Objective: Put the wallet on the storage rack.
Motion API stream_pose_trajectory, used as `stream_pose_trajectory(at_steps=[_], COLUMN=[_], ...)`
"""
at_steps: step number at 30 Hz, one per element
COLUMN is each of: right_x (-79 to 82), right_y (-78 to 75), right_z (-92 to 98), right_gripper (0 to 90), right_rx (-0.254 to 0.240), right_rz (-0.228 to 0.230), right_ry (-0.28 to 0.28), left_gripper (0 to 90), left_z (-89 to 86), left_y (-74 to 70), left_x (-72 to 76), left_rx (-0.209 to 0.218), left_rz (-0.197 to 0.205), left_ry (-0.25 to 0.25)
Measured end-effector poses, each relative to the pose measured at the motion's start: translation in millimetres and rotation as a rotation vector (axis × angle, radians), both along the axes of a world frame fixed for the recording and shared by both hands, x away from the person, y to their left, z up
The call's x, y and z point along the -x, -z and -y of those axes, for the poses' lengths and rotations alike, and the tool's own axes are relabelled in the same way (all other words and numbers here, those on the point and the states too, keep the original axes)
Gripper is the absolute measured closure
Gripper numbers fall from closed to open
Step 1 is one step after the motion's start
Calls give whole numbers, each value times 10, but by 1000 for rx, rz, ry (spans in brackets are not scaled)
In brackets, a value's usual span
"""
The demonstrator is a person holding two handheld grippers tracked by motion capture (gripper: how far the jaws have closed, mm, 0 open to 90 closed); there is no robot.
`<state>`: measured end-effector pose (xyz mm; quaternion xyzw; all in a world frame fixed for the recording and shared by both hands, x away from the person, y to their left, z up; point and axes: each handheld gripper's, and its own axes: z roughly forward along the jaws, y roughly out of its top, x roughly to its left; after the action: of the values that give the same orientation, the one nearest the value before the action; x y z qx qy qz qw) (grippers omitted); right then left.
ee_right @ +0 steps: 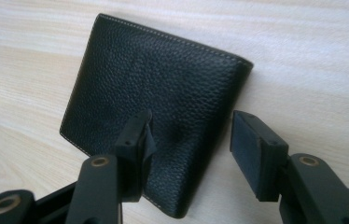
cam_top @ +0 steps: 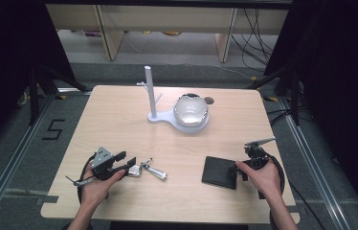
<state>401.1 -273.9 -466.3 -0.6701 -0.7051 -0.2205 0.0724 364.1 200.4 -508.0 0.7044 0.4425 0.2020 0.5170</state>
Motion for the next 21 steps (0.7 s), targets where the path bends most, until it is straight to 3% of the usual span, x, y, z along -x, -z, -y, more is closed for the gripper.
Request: stream_pose_trajectory(at_steps=[1,3,5,7,9,11,12,18,21], right_x=[0,-3,-26,-29,-30,-34,-44,-48,-54], right_y=[-28,-22,6,-4,0,3,-2,32,57], right_z=[-43,-49,-44,-79,-100,-103,-98,-120,-114], right_gripper=[501,501,506,514,514,514,515,512,511], right_rx=[-12,-11,36,33,26,38,53,80,64], right_rz=[-69,-68,-9,-40,-42,-36,-55,-53,-75], right_ry=[42,39,8,40,61,53,35,57,55], left_gripper=[461,461,461,460,461,461,461,461,461], left_z=[-1,0,4,5,6,8,9,8,6], left_y=[2,6,11,12,21,21,21,20,21], left_x=[-3,-7,-11,-9,-18,-17,-17,-21,-21], left_rx=[-3,-2,3,0,8,2,2,8,9], left_rz=[-2,-2,-1,-5,-5,-8,-8,-4,-4], left_ry=[-2,-1,2,0,5,0,0,4,6])
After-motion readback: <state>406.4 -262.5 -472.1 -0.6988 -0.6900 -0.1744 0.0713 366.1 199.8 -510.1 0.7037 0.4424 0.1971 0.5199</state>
